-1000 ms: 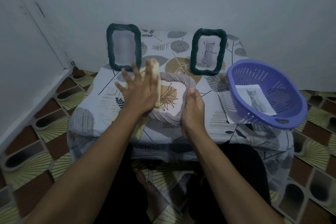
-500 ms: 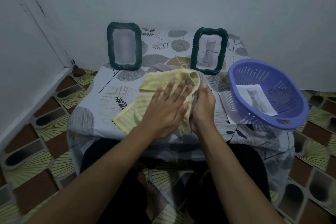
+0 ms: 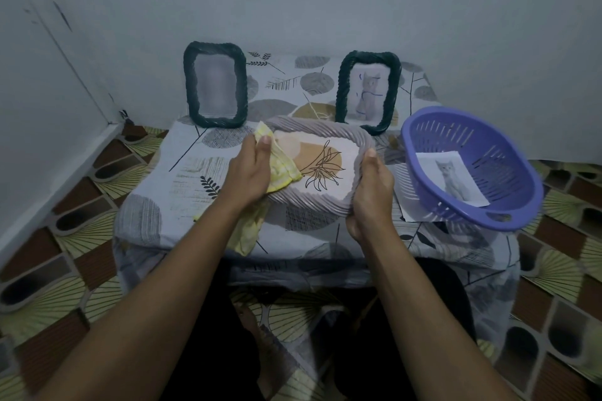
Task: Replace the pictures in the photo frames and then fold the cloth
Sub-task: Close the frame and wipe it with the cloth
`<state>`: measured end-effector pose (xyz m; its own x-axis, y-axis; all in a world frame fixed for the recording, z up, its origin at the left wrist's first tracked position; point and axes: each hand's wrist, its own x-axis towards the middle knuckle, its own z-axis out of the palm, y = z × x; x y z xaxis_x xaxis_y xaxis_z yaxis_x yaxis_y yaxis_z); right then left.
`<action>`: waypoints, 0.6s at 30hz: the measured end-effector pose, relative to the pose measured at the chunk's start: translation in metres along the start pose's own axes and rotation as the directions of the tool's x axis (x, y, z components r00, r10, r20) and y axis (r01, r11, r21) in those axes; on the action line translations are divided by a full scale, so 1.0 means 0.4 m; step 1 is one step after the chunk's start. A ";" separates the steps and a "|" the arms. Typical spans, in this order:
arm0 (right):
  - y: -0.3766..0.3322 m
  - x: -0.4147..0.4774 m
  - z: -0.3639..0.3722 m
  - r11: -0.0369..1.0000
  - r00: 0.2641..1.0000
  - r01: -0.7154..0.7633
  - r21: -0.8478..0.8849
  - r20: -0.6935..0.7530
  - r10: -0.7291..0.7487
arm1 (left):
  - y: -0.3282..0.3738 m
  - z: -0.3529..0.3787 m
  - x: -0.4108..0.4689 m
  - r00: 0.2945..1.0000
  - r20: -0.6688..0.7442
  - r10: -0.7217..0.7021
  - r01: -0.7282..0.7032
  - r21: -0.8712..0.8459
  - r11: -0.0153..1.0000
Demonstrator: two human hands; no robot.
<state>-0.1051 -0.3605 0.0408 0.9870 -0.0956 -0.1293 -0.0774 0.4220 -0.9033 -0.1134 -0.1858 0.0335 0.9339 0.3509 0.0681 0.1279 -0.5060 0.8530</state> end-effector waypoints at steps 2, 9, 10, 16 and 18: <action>-0.001 0.005 -0.004 1.000 0.999 -0.014 0.020 -0.036 0.015 | -0.016 0.000 -0.012 1.000 0.019 0.025 -0.024 -0.022 0.999; 0.002 0.019 -0.017 0.994 0.996 -0.088 0.062 -0.001 0.088 | -0.049 -0.003 -0.042 0.996 -0.081 0.037 -0.042 -0.060 0.997; 0.005 0.018 -0.016 0.995 0.996 -0.092 0.047 0.015 0.092 | -0.047 -0.005 -0.038 0.994 -0.111 -0.005 -0.001 -0.059 0.998; 0.015 0.015 -0.024 0.995 0.993 -0.101 0.000 0.064 0.100 | -0.047 -0.017 -0.030 0.997 -0.075 -0.030 0.030 -0.002 1.000; 0.011 0.015 -0.026 0.994 0.991 -0.111 -0.003 0.077 0.111 | -0.055 -0.018 -0.035 0.998 -0.065 0.011 -0.010 0.019 1.000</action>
<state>-0.1008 -0.3686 0.0317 0.9802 0.0217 -0.1971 -0.1873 0.4271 -0.8846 -0.1316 -0.1739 0.0174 0.9118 0.3954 0.1111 0.1247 -0.5244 0.8423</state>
